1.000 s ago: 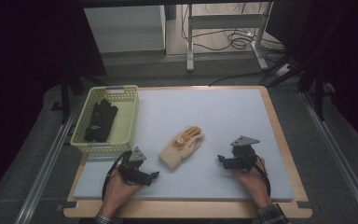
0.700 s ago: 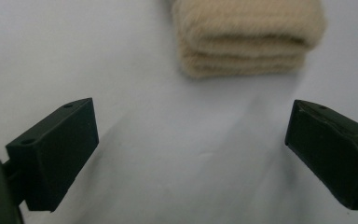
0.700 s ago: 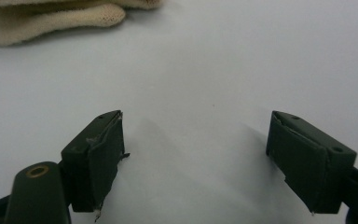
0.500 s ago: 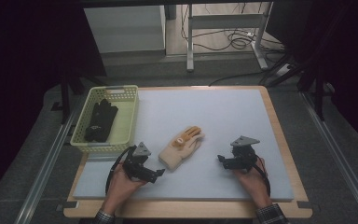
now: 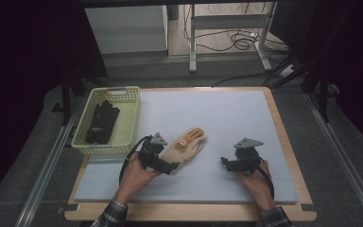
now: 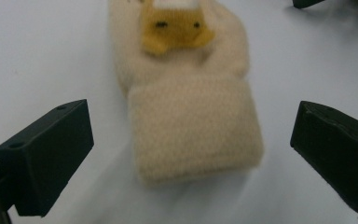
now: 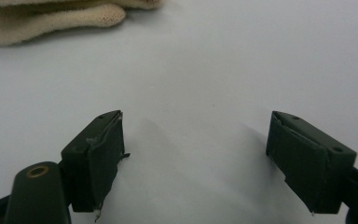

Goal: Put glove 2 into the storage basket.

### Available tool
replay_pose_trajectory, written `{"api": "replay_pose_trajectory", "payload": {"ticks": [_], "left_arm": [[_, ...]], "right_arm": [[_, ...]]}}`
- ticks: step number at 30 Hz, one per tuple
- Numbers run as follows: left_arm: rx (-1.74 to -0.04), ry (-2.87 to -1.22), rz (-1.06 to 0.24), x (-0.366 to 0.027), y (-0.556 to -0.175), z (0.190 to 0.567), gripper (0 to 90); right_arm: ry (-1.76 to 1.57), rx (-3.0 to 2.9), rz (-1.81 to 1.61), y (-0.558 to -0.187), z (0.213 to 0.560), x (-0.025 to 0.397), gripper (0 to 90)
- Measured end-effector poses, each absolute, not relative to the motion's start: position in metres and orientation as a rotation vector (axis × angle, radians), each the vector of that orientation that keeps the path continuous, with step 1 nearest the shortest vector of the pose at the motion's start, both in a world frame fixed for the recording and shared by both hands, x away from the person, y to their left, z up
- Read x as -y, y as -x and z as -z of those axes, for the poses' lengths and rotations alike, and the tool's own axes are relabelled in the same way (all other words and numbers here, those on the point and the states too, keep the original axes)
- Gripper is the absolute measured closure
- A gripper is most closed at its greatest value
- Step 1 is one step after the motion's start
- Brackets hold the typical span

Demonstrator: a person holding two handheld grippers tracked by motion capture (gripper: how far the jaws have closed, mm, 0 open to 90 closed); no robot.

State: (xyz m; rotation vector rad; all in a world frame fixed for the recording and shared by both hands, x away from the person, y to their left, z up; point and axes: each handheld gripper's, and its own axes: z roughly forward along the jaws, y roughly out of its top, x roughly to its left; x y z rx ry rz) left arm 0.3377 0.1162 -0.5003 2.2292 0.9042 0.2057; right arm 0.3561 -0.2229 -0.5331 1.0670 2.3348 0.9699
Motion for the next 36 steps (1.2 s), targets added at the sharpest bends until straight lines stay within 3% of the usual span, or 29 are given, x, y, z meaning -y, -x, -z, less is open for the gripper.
{"api": "replay_pose_trajectory", "payload": {"ticks": [17, 29, 31, 36], "left_arm": [[-0.921, -2.285, -0.197, -0.084, -0.366, 0.508, 0.0], [-0.932, -2.417, -0.229, -0.058, -0.381, 0.530, 0.0], [-0.918, -2.399, -0.237, -0.063, -0.380, 0.529, 3.7], [-0.952, -2.390, -0.234, -0.066, -0.374, 0.524, 25.3]], "right_arm": [[-1.064, -2.336, -0.969, -0.356, 0.533, 0.223, 18.9], [-1.068, -2.335, -0.970, -0.356, 0.533, 0.223, 18.9], [-1.067, -2.334, -0.970, -0.356, 0.533, 0.223, 18.9], [-1.065, -2.334, -0.969, -0.356, 0.533, 0.223, 18.9]]}}
